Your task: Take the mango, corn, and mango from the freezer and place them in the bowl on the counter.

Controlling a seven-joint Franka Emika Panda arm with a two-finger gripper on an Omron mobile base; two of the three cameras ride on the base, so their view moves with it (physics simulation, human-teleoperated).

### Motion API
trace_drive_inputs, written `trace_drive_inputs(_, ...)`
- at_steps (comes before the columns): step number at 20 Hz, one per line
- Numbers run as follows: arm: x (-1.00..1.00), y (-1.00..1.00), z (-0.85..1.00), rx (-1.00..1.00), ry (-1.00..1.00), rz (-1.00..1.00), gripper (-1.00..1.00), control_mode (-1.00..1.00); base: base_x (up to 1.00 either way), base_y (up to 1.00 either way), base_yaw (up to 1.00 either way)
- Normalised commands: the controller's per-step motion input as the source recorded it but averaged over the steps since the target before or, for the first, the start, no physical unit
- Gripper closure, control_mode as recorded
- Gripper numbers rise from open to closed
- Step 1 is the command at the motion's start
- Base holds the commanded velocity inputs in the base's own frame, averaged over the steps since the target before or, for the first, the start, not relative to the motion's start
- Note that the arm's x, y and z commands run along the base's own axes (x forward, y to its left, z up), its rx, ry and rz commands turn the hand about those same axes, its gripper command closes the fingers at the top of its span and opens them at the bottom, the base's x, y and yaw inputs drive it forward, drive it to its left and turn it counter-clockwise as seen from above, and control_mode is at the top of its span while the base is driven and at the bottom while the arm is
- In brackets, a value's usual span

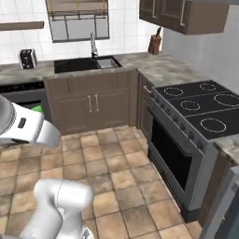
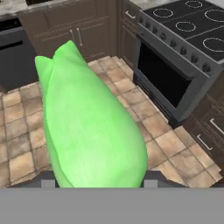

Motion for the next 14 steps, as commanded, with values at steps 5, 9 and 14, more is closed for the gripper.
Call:
trace_drive_inputs(5,0.0,0.0,0.0,0.0,0.0,0.0,1.0,1.0,0.6,0.25,-0.68)
trace_drive_inputs(9,0.0,0.0,0.0,0.0,0.0,0.0,1.0,1.0,0.58,0.14,-0.71)
trace_drive_inputs(14,0.0,0.0,0.0,0.0,0.0,0.0,1.0,1.0,0.51,0.13,-0.73)
